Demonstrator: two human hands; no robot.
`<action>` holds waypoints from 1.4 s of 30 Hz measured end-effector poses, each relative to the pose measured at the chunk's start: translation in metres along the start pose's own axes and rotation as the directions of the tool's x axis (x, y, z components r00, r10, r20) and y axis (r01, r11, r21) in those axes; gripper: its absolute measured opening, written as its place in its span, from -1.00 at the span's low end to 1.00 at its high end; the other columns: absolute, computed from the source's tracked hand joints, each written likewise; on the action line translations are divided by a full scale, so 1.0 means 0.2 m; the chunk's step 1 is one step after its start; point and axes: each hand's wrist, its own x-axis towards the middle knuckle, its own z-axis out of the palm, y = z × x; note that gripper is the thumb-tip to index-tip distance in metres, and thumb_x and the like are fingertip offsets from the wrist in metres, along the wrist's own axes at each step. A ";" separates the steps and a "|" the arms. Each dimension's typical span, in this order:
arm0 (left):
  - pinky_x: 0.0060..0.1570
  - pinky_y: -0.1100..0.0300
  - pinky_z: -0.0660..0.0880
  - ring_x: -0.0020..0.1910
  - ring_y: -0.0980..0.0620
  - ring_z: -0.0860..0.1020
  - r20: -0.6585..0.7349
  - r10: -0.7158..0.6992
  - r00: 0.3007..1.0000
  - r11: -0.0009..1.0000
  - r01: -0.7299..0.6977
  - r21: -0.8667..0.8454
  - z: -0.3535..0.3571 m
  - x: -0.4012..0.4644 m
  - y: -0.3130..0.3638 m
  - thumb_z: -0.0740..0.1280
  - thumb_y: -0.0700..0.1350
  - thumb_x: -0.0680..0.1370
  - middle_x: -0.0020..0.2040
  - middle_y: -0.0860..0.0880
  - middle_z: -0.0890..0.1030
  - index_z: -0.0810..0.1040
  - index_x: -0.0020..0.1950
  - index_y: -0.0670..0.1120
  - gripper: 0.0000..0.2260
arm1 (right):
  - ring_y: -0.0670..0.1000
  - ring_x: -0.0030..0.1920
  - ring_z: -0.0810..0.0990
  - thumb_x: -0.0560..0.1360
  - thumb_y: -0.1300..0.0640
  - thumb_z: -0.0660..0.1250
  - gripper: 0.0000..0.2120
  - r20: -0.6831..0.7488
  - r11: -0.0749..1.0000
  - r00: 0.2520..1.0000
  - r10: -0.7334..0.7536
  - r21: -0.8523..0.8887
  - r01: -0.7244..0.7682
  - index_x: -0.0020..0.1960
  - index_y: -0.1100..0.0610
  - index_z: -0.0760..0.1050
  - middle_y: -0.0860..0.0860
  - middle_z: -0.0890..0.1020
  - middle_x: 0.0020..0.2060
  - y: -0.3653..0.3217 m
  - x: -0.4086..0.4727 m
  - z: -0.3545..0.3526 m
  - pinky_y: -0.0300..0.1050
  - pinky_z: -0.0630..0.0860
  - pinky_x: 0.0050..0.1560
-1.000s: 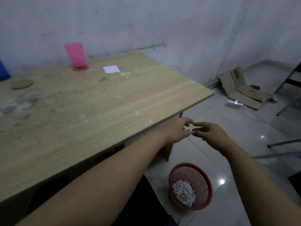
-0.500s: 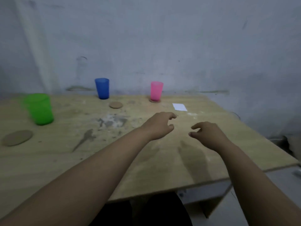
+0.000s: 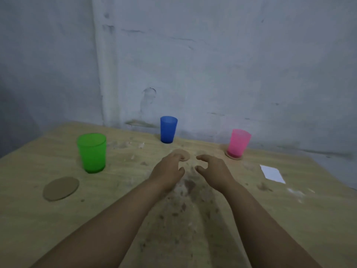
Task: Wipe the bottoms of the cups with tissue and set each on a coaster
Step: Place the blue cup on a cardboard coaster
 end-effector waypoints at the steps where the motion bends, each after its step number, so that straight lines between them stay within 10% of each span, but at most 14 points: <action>1: 0.21 0.13 0.37 0.29 -0.02 0.42 -0.018 -0.016 1.000 1.000 0.016 0.010 0.01 0.04 -0.03 0.26 -0.10 0.55 0.35 -0.03 0.42 0.38 0.37 -0.06 -0.62 | 0.03 0.28 0.47 0.49 0.03 0.31 -0.60 0.002 1.000 1.000 -0.017 -0.001 0.017 0.32 0.05 0.43 0.00 0.51 0.30 0.00 0.06 0.03 -0.14 0.36 0.22; 18: 0.26 0.18 0.37 0.31 0.09 0.34 -0.234 -0.172 0.957 0.982 0.148 -0.115 0.36 0.54 -0.37 0.36 0.22 0.38 0.33 0.04 0.40 0.30 0.41 -0.01 -0.33 | 0.07 0.25 0.49 0.50 0.01 0.27 -0.47 -0.058 0.980 0.998 0.029 0.199 -0.017 0.43 0.04 0.25 0.06 0.50 0.30 0.20 0.84 0.43 -0.12 0.40 0.16; 30: 0.24 0.02 0.42 0.29 0.00 0.39 -0.170 -0.193 0.966 0.980 0.181 -0.081 0.37 0.56 -0.38 0.32 0.19 0.40 0.25 0.00 0.48 0.37 0.29 0.00 -0.47 | 0.03 0.30 0.41 0.30 -0.09 0.50 -0.11 0.087 0.759 0.995 0.050 0.645 -0.094 0.47 -0.05 0.08 0.03 0.39 0.38 0.04 1.17 0.61 -0.04 0.39 0.18; 42: 0.11 0.09 0.50 0.16 0.09 0.47 -0.170 -0.207 0.963 0.972 0.183 -0.146 0.36 0.58 -0.37 0.37 0.20 0.35 0.16 0.08 0.52 0.39 0.26 0.05 -0.46 | -0.03 0.07 0.52 0.30 -0.04 0.51 -0.35 0.031 0.679 0.998 0.060 0.732 -0.064 0.31 -0.03 0.30 -0.05 0.49 0.17 0.06 1.14 0.58 -0.25 0.50 -0.13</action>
